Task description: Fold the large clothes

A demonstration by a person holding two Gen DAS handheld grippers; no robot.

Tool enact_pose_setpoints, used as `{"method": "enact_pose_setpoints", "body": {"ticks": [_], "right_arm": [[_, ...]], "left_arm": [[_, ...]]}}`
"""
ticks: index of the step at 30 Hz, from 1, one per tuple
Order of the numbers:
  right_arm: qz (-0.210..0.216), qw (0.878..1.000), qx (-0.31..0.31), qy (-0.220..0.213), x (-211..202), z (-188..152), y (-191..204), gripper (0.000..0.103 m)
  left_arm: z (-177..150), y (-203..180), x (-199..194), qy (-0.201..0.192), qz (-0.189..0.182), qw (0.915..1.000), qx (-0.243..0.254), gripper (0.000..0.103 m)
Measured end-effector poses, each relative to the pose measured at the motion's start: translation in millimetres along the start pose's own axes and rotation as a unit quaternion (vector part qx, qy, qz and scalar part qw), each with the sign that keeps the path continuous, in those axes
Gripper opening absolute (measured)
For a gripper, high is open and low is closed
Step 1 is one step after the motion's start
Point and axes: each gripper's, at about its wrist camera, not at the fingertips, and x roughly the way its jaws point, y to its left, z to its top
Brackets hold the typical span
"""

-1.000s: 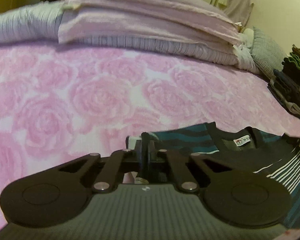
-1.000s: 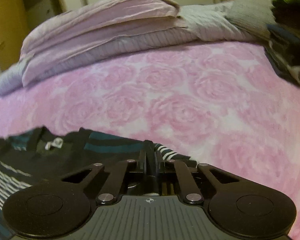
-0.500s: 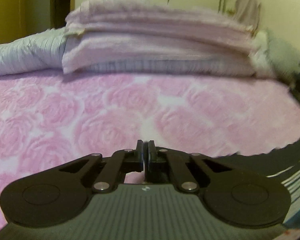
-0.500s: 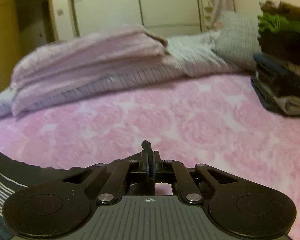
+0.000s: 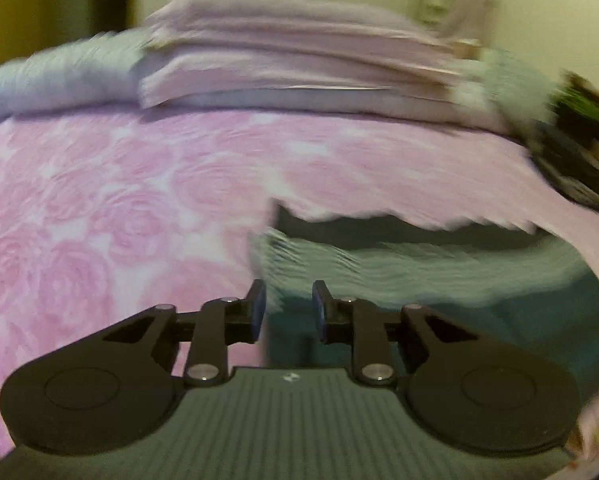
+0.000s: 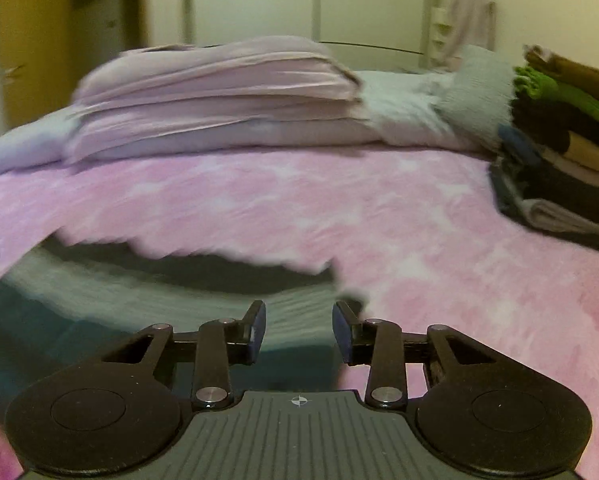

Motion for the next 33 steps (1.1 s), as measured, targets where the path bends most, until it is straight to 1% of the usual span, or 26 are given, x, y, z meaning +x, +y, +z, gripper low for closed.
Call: {"method": "enact_pose_setpoints", "body": {"ticks": [1, 3, 5, 6, 7, 8, 10, 12, 13, 14, 15, 16, 17, 19, 21, 24, 27, 30, 33], "right_arm": [[0.004, 1.000, -0.009, 0.009, -7, -13, 10, 0.034], [-0.012, 0.999, -0.024, 0.040, -9, -39, 27, 0.034], [-0.038, 0.996, -0.025, 0.080, -1, -63, 33, 0.034], [-0.048, 0.993, -0.025, 0.103, 8, -72, 33, 0.034], [-0.047, 0.994, -0.019, 0.095, 13, -77, 33, 0.034], [-0.048, 0.995, -0.011, 0.089, 14, -76, 32, 0.034], [-0.050, 0.993, 0.006, 0.105, 15, -67, 31, 0.034], [-0.060, 0.991, 0.018, 0.118, 10, -61, 33, 0.034], [-0.070, 0.990, 0.026, 0.120, 1, -57, 36, 0.036], [-0.077, 0.990, 0.033, 0.115, -7, -55, 40, 0.043], [-0.077, 0.991, 0.041, 0.102, -17, -54, 44, 0.049], [-0.074, 0.992, 0.049, 0.088, -27, -55, 47, 0.063], [-0.071, 0.993, 0.057, 0.076, -37, -54, 51, 0.070], [-0.060, 0.994, 0.072, 0.062, -59, -56, 62, 0.071], [-0.052, 0.994, 0.079, 0.056, -77, -56, 71, 0.071], [-0.045, 0.995, 0.077, 0.046, -107, -57, 84, 0.071], [-0.039, 0.996, 0.077, 0.030, -138, -57, 94, 0.071], [-0.037, 0.996, 0.076, 0.013, -159, -59, 100, 0.072], [-0.031, 0.997, 0.074, -0.005, -181, -61, 108, 0.072]], "left_arm": [[-13, -8, -12, -0.003, -0.012, 0.9999, 0.011, 0.013], [-38, -19, -21, 0.009, -0.013, 0.9997, 0.019, 0.011], [-63, -24, -12, 0.043, 0.004, 0.9989, 0.020, 0.011], [-72, -25, -5, 0.051, 0.014, 0.9984, 0.018, 0.011], [-78, -26, -2, 0.040, 0.021, 0.9989, 0.017, 0.012], [-77, -28, -2, 0.039, 0.025, 0.9989, 0.009, 0.012], [-67, -33, -3, 0.051, 0.043, 0.9977, -0.006, 0.012], [-60, -41, -5, 0.061, 0.067, 0.9959, -0.003, 0.012], [-57, -48, -10, 0.064, 0.079, 0.9948, 0.003, 0.012], [-57, -56, -17, 0.064, 0.085, 0.9943, 0.005, 0.013], [-55, -64, -26, 0.063, 0.088, 0.9941, 0.005, 0.018], [-56, -71, -36, 0.061, 0.088, 0.9942, 0.005, 0.024], [-56, -79, -47, 0.057, 0.086, 0.9946, 0.006, 0.026], [-57, -95, -67, 0.053, 0.080, 0.9953, 0.008, 0.036], [-58, -112, -85, 0.051, 0.075, 0.9958, 0.012, 0.041], [-60, -134, -109, 0.044, 0.072, 0.9962, 0.022, 0.052], [-65, -154, -133, 0.036, 0.062, 0.9969, 0.032, 0.053], [-70, -170, -156, 0.022, 0.061, 0.9969, 0.045, 0.058], [-74, -181, -176, 0.008, 0.057, 0.9968, 0.054, 0.058]]}}
